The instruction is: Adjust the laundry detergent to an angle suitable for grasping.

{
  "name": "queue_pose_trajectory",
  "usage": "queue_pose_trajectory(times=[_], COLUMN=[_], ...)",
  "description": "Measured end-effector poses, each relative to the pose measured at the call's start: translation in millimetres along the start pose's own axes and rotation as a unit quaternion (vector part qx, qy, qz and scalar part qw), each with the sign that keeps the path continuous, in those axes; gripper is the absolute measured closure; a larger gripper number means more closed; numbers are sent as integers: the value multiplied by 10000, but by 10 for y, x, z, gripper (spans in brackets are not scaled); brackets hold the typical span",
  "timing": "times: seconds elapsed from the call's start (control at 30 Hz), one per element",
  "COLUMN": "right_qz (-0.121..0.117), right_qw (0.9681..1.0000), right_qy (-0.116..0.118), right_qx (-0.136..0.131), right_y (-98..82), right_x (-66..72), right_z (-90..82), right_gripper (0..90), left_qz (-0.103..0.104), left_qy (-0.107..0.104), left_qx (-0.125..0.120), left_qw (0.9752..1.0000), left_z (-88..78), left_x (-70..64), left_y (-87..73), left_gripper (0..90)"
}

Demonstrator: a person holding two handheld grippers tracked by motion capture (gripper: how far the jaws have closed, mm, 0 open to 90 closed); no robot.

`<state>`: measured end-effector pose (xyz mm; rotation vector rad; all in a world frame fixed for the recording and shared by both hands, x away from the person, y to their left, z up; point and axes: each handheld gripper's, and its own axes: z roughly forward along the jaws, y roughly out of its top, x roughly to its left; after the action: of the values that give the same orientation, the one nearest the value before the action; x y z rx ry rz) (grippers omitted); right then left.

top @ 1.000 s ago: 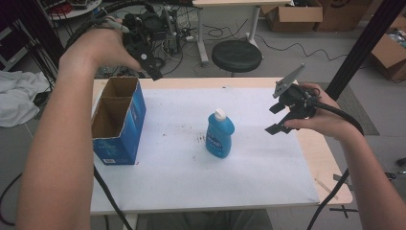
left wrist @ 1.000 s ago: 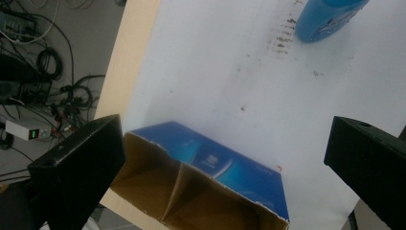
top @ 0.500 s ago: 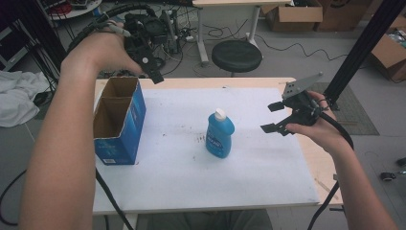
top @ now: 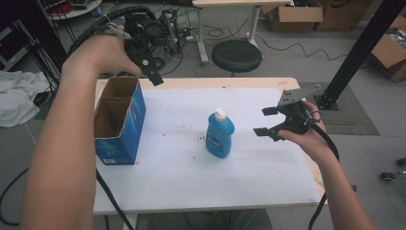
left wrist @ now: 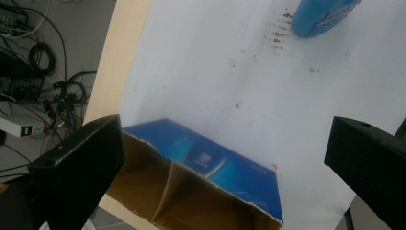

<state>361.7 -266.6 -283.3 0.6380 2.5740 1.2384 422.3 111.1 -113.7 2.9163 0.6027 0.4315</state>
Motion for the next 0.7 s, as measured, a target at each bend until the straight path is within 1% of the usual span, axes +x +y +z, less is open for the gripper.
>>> queue_pose_trajectory(times=[0.47,0.5,0.7], right_qz=[28,27,22], right_qw=[9997,9997,9996], right_qy=[82,48,80], right_qx=[-211,-241,-252], right_y=[-74,-83,-117], right_x=[84,103,144], right_z=[163,197,297], right_gripper=[189,190,191], left_qz=[-5,-5,-3], left_qy=[-45,-41,-69], left_qx=[37,28,55], left_qw=[10000,10000,10000], left_z=[37,39,71], left_x=[-4,-5,-16], left_y=[-18,-20,-23], left_gripper=[8,8,8])
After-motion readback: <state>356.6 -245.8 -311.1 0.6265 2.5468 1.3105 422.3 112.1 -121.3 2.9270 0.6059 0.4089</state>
